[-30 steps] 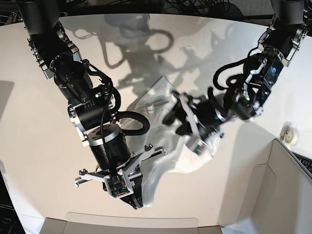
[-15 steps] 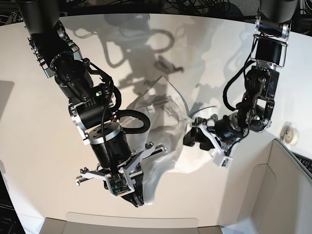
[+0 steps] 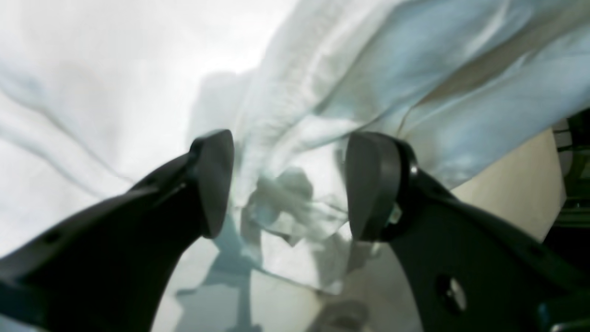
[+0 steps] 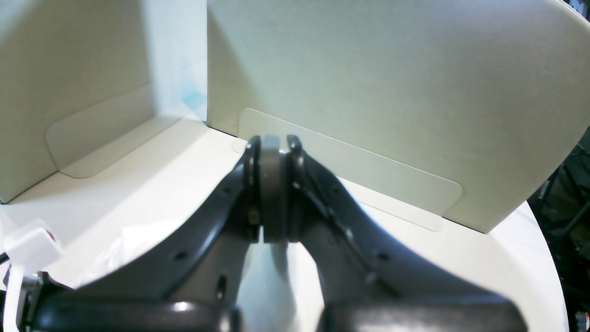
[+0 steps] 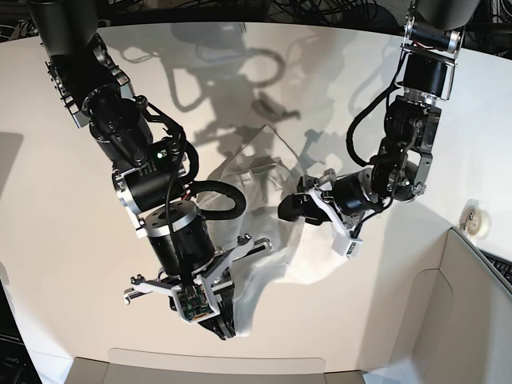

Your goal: Layout the t-shirt on the table in an organized manner, then fold the t-shirt properly

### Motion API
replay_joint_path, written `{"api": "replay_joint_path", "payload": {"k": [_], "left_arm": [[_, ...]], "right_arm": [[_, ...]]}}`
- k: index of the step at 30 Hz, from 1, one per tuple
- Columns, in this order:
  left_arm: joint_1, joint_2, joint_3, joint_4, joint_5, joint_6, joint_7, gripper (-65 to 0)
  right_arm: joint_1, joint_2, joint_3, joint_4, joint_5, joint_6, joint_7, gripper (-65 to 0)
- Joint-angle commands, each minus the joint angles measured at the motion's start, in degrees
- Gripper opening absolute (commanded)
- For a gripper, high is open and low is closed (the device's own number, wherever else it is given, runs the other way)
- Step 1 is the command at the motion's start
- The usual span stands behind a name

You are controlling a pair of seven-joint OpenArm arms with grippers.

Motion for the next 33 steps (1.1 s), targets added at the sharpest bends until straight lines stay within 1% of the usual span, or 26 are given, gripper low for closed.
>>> {"api": "replay_joint_path", "payload": {"k": [1, 3, 13, 14, 16, 19, 22, 24, 26, 27, 33], "left_arm": [[-1.45, -0.19, -0.27, 0.92, -0.89, -0.36, -0.95, -27.5], [-1.54, 0.61, -0.27, 0.92, -0.81, -0.36, -1.04, -27.5], [-1.89, 0.61, -0.19, 0.57, -0.72, -0.45, -1.30, -27.7], [-1.89, 0.61, -0.10, 0.57, -0.72, -0.45, -1.30, -27.7], [-1.71, 0.69, -0.10, 0.57, -0.63, -0.45, -1.30, -28.5], [-1.71, 0.87, 1.22, -1.10, -0.63, -0.45, -1.39, -35.9], [-1.89, 0.96, 2.98, -4.17, -0.72, -0.45, -1.57, -44.4], [-1.89, 2.01, 3.42, -5.23, -0.72, -0.45, -1.83, -49.7], [-1.89, 2.45, 3.42, -5.40, -0.72, -0.45, -1.83, -58.7], [-1.80, 2.45, 3.33, -5.40, -0.72, -0.45, -1.74, -64.4], [-1.89, 2.01, 2.89, -0.75, -0.81, -0.45, -1.22, -65.0]], "right_arm": [[1.53, -0.02, 0.45, 0.88, -0.65, -0.08, 1.81, -65.0], [1.53, -0.11, 0.36, 0.88, -0.65, -0.08, 1.81, -65.0], [1.35, -0.19, 0.36, 0.88, -0.65, -0.08, 1.81, -65.0], [1.09, -0.19, 0.36, 0.88, -0.65, -0.08, 2.07, -65.0], [0.65, -0.19, 0.36, 0.88, -0.65, -0.08, 4.71, -65.0], [-0.93, -0.19, 0.45, 0.88, -0.65, -0.08, 7.61, -65.0], [-1.29, -0.19, 0.36, 0.88, -0.65, -0.08, 7.96, -65.0], [-1.55, -0.19, 0.36, 0.88, -0.65, -0.08, 8.05, -65.0], [-2.08, -0.19, 0.54, 0.88, -0.65, -0.08, 8.14, -65.0], [-2.08, -0.19, 0.54, 0.88, -0.65, -0.08, 8.14, -65.0], [-2.78, -0.11, 0.54, 0.88, -0.74, -0.08, 8.14, -65.0]]}}
